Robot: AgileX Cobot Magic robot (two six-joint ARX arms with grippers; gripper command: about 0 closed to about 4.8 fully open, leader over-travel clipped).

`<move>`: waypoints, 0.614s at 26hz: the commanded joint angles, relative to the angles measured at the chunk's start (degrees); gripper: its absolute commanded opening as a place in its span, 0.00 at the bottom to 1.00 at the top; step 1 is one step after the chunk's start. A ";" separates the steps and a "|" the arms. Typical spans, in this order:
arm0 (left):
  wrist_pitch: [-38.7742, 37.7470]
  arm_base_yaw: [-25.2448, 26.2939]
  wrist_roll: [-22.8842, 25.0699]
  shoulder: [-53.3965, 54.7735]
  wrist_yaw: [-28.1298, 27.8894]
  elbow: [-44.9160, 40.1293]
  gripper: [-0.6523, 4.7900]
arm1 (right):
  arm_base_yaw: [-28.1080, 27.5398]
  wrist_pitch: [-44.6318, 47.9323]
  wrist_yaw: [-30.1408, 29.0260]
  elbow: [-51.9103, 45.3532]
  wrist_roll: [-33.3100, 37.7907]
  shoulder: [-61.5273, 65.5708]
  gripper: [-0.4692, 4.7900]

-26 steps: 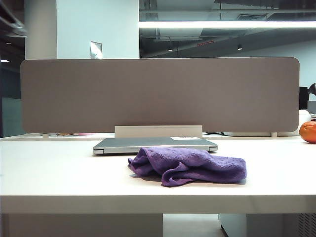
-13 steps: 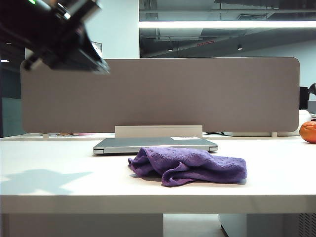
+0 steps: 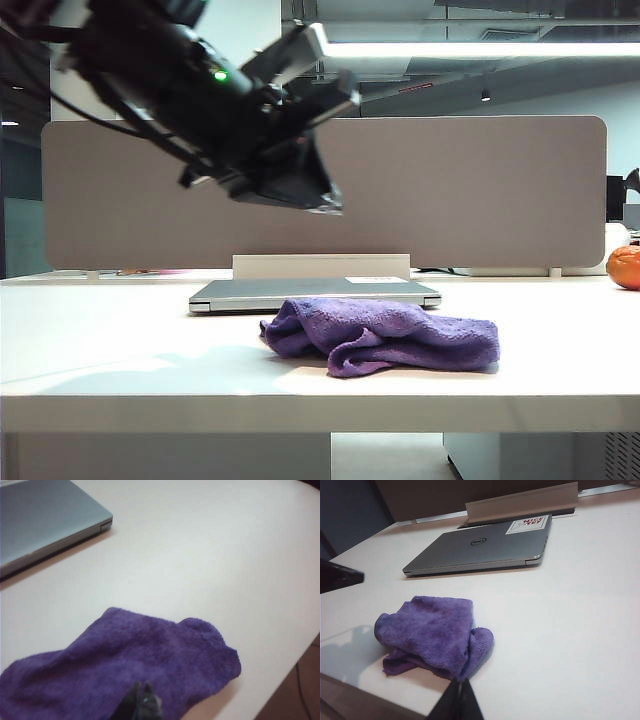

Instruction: Pick up the purple rag and put it over the laptop.

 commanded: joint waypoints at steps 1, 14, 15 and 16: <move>-0.68 -1.01 1.66 2.60 -0.42 3.39 0.11 | 0.00 0.76 -0.09 -0.22 0.13 -0.09 0.13; -12.50 -2.93 5.66 13.97 -0.52 15.23 0.36 | 0.00 0.68 -0.07 -0.22 0.13 -0.09 0.13; -13.33 -3.19 6.88 13.99 -0.85 15.26 0.42 | 0.00 0.66 -0.07 -0.22 0.13 -0.09 0.13; -13.94 -3.26 8.20 13.99 -1.40 15.26 0.53 | 0.00 0.63 -0.07 -0.22 0.13 -0.09 0.13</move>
